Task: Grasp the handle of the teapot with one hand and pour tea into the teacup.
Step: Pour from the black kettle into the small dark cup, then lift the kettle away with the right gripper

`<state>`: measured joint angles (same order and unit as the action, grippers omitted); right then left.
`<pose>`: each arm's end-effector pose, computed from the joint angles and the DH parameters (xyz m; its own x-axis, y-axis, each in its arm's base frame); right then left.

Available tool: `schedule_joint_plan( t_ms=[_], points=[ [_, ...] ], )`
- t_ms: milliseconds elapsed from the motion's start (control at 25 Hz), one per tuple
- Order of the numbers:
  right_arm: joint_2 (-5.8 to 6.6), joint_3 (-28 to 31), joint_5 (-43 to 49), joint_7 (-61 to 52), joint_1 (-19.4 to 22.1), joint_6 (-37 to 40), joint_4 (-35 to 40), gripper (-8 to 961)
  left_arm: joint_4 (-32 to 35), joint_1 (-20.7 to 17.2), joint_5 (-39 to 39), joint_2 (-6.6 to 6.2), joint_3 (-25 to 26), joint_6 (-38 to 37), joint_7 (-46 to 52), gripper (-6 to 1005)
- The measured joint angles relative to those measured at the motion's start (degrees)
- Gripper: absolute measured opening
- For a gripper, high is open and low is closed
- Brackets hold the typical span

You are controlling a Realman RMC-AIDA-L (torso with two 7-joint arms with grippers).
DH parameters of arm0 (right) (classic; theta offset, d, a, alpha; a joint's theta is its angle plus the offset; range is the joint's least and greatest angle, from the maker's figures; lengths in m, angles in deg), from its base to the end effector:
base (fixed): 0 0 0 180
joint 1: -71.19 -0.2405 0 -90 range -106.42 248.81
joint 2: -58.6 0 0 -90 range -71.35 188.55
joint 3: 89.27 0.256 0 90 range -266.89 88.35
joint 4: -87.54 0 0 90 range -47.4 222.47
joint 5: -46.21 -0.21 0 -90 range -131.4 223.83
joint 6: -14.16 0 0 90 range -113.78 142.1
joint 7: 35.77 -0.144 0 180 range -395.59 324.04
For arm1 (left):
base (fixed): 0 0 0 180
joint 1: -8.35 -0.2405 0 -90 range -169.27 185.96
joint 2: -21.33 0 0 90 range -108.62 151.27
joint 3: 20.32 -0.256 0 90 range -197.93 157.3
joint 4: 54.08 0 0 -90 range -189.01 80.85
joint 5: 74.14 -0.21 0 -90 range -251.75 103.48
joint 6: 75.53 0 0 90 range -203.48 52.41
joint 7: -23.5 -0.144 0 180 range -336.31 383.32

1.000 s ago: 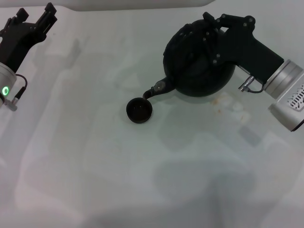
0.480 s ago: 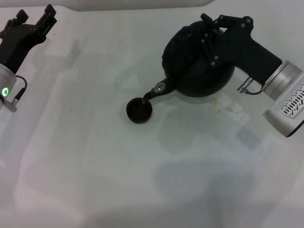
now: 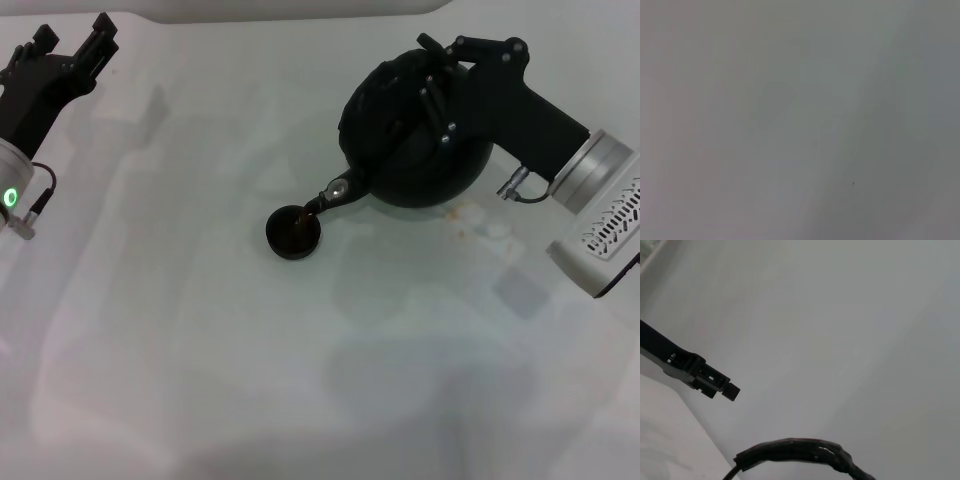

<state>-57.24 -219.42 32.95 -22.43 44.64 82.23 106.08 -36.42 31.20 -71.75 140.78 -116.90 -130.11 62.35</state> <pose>0.2516 0.3248 -0.0612 0.8529 0.4438 -0.2750 -0.0005 -0.5261 -0.8504 -0.3154 0.3499 -0.0212 0.4198 0.1322 0.8980 0.8938 -0.2322 -0.3836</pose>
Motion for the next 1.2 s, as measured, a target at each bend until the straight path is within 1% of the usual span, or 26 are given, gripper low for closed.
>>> schedule_joint_plan(
  t_ms=[1200],
  points=[
    [-0.09, 0.2, -0.36, 3.1, -0.17, -0.49, 0.0, 117, 0.01, 0.32, 0.08, -0.02, 0.0, 0.1, 0.0, 871]
  ],
)
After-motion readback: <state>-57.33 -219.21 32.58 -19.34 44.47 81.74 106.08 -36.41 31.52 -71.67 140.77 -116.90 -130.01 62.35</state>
